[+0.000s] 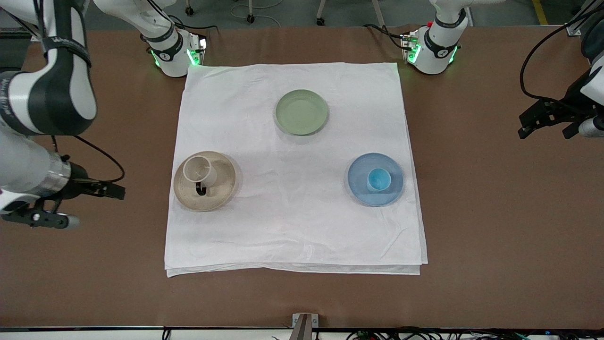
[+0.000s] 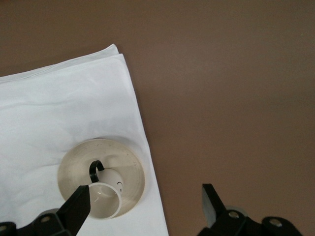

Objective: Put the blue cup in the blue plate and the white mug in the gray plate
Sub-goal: 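Lower the mug onto the beige plate and open the right gripper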

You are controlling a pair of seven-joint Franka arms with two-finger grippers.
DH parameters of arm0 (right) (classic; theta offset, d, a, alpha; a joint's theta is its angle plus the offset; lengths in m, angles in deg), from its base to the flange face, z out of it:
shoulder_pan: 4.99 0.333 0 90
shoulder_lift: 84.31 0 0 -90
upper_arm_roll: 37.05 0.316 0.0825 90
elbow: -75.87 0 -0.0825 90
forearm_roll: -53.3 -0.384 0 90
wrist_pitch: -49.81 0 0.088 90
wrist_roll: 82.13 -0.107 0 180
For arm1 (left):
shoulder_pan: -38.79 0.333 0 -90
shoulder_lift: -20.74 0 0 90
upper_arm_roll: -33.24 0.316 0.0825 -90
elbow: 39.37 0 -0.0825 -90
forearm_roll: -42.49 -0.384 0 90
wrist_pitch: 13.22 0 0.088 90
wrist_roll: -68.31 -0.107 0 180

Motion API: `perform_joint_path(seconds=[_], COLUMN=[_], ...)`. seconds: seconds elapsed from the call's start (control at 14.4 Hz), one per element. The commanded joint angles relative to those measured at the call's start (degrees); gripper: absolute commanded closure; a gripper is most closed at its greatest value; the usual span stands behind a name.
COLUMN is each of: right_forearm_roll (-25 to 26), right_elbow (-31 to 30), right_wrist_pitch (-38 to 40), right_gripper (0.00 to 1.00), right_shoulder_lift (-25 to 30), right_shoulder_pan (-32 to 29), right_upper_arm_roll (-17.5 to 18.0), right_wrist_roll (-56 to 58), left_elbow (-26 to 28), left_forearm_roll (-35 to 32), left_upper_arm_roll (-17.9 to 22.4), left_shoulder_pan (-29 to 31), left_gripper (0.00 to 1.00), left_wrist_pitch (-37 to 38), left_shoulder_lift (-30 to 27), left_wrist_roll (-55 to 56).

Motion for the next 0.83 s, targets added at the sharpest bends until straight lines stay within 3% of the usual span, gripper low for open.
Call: perform_joint_path(seconds=[0.0, 0.55, 0.76], right_forearm_roll=[0.0, -0.1, 0.8], right_elbow=[-0.5, -0.9, -10.9], right_wrist_pitch=[0.6, -1.1, -9.1], right_gripper=[0.00, 0.00, 0.00], right_shoulder_lift=[2.8, 7.4, 14.6], right_shoulder_pan=[-3.6, -7.5, -10.0], right_upper_arm_roll=[0.4, 0.5, 3.9], right_wrist_roll=[5.5, 8.7, 9.7], left_elbow=[-1.6, -1.7, -1.7], left_forearm_roll=[-0.1, -0.1, -0.1], left_upper_arm_roll=[-0.1, -0.2, -0.2], left_shoulder_pan=[-0.1, 0.0, -0.1], left_gripper=[0.00, 0.00, 0.00], left_wrist_pitch=[0.1, 0.1, 0.1], left_shoulder_lift=[0.4, 0.3, 0.2], left_wrist_roll=[0.1, 0.0, 0.1])
